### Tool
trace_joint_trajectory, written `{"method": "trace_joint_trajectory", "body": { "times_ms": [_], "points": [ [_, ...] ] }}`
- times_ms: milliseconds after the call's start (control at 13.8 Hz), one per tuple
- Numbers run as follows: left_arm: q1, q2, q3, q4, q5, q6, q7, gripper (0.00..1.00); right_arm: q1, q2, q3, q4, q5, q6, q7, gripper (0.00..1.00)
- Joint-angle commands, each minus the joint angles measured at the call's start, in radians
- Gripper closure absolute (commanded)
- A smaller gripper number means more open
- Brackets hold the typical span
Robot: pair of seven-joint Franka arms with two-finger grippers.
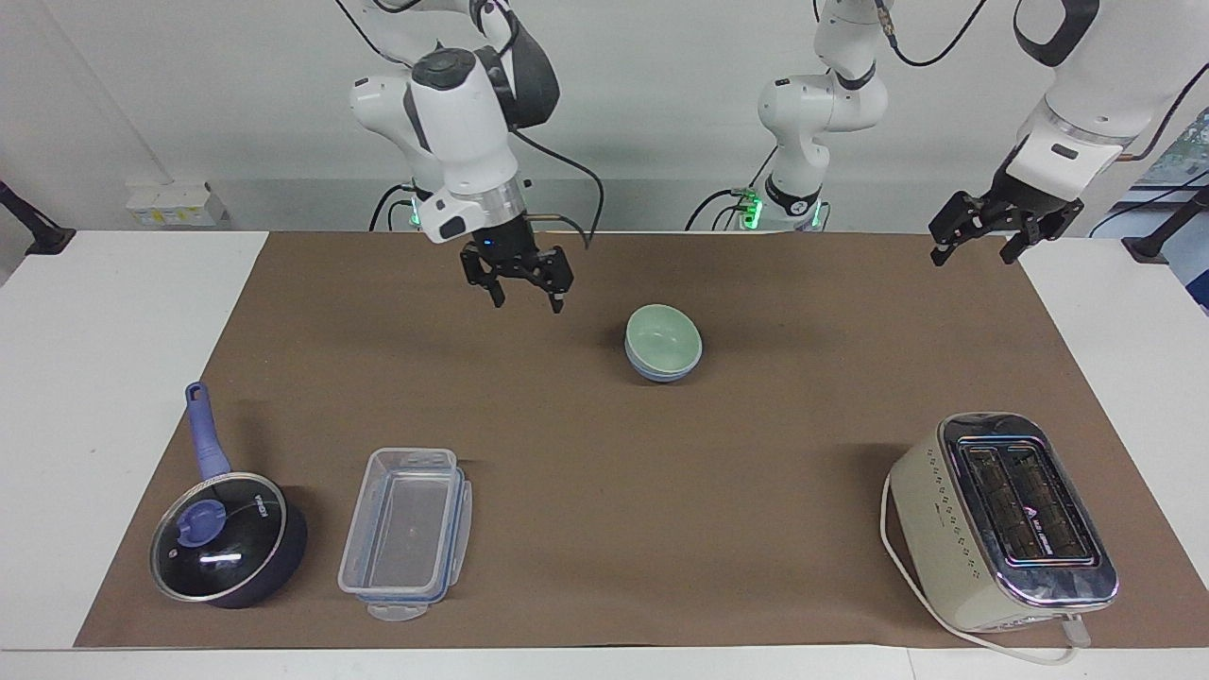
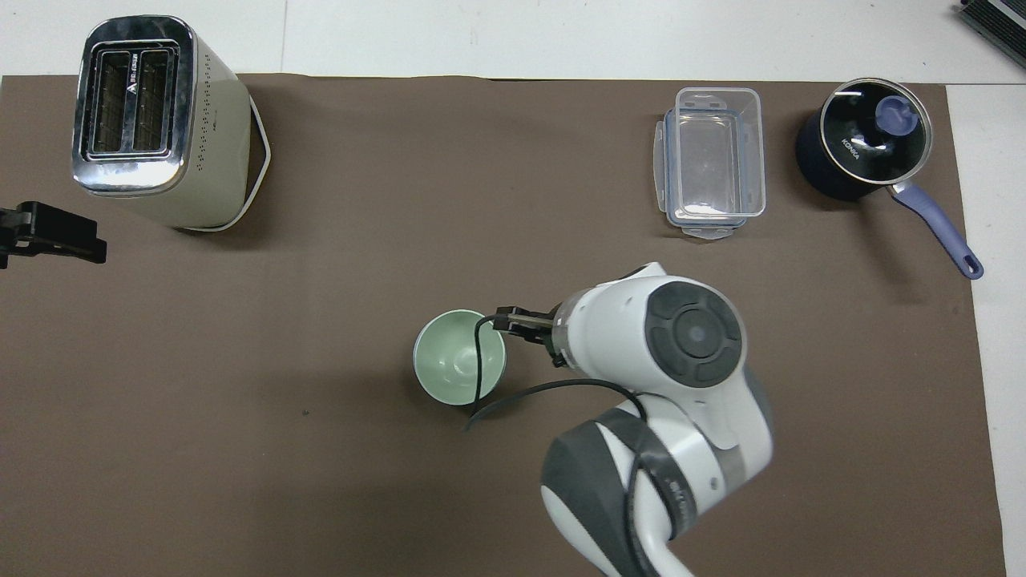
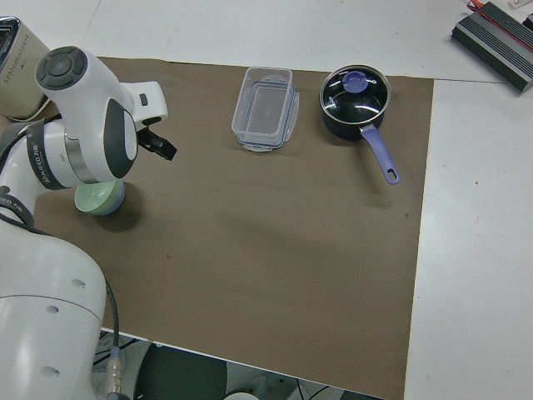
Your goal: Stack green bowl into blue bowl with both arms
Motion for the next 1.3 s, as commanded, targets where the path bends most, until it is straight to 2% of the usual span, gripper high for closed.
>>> {"method": "trace_joint_trajectory", "body": {
  "times_ms": [0, 145, 362, 507, 652, 724, 1014, 1231],
  "points": [
    [-0.003, -0.015, 0.001, -0.009, 0.023, -0.010, -0.012, 0.00, -0.118, -0.014, 0.008, 0.058, -0.017, -0.089, -0.120, 0.00],
    [-0.003, -0.015, 0.001, -0.009, 0.023, -0.010, -0.012, 0.00, -0.197, -0.012, 0.008, 0.126, -0.061, -0.174, -0.174, 0.00],
    [-0.003, -0.015, 0.001, -0.009, 0.023, -0.010, -0.012, 0.00, -0.245, 0.003, 0.009, 0.241, -0.136, -0.326, -0.223, 0.00],
    [-0.003, -0.015, 0.001, -0.009, 0.023, -0.010, -0.012, 0.00, -0.262, 0.040, 0.009, 0.354, -0.141, -0.443, -0.254, 0.00],
    [-0.003, -0.015, 0.001, -0.009, 0.023, -0.010, -0.012, 0.00, -0.267, 0.112, 0.009, 0.469, -0.165, -0.550, -0.284, 0.00],
    [-0.003, -0.015, 0.001, -0.009, 0.023, -0.010, -0.012, 0.00, -0.267, 0.136, 0.015, 0.520, -0.179, -0.573, -0.291, 0.00],
    [-0.003, -0.015, 0.001, -0.009, 0.023, -0.010, -0.012, 0.00, -0.267, 0.137, 0.011, 0.519, -0.168, -0.568, -0.326, 0.00],
    [-0.003, -0.015, 0.001, -0.009, 0.023, -0.010, -0.012, 0.00, -0.262, 0.098, 0.011, 0.449, -0.167, -0.557, -0.332, 0.00]
  ]
}}
